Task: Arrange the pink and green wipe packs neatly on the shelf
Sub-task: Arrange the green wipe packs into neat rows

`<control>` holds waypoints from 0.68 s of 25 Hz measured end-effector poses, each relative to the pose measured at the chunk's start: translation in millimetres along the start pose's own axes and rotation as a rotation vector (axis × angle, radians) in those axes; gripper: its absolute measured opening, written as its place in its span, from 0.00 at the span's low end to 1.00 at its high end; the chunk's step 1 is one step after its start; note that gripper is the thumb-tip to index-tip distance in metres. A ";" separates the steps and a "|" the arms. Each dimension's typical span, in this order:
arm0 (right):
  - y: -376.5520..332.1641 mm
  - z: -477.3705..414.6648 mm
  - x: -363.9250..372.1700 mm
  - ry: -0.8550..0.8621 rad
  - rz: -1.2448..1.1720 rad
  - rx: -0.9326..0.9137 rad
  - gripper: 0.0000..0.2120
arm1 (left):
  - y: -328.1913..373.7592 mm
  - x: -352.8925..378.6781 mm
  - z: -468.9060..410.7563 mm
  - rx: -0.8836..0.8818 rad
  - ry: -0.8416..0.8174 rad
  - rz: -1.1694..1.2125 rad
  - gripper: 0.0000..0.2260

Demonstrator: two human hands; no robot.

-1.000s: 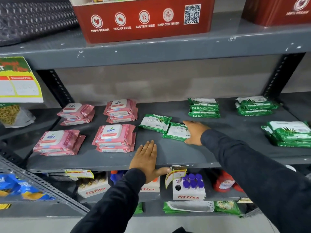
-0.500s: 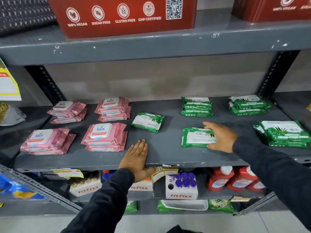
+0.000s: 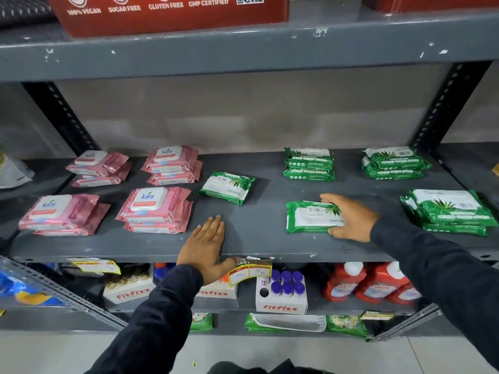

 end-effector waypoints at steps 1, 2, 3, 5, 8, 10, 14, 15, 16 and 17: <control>-1.6 -0.6 -1.0 -0.017 0.015 -0.012 0.45 | 0.3 -0.1 0.0 0.001 0.003 0.001 0.47; -4.2 -1.1 -2.9 -0.033 0.023 -0.022 0.47 | 0.5 0.0 0.8 0.002 0.007 0.002 0.48; -7.4 -2.2 -7.4 -0.040 0.024 -0.024 0.49 | 0.8 -0.2 1.2 0.003 0.014 0.002 0.48; -13.7 -7.5 -20.0 -0.040 0.010 -0.007 0.50 | 0.6 -0.9 1.7 0.011 0.013 -0.002 0.48; -24.1 -16.1 -19.9 -0.157 0.087 0.006 0.50 | 0.1 -0.2 1.7 0.004 0.018 0.007 0.48; -28.8 -21.4 -11.7 -0.220 0.177 0.015 0.51 | -0.3 1.1 1.2 0.010 0.011 0.009 0.48; -31.8 -25.6 -12.2 -0.167 0.228 0.114 0.53 | -2.0 3.1 1.2 0.011 0.011 0.001 0.47; -32.0 -25.5 -14.2 -0.146 0.237 0.164 0.55 | -2.3 3.5 1.2 0.015 0.010 -0.002 0.47; -32.2 -24.8 -15.4 -0.117 0.253 0.221 0.57 | -2.5 4.2 1.2 0.015 0.007 -0.004 0.47; -32.7 -23.5 -15.7 -0.082 0.276 0.281 0.58 | -2.8 4.9 1.1 0.011 0.004 -0.003 0.47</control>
Point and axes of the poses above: each hand's wrist, its own z-axis away from the middle knuckle, its own x-axis out of the palm, y = z × x, the point moved 6 cm from there along -z, towards the middle knuckle, and after that the axes turned 6 degrees about -x, right-handed, at the moved point
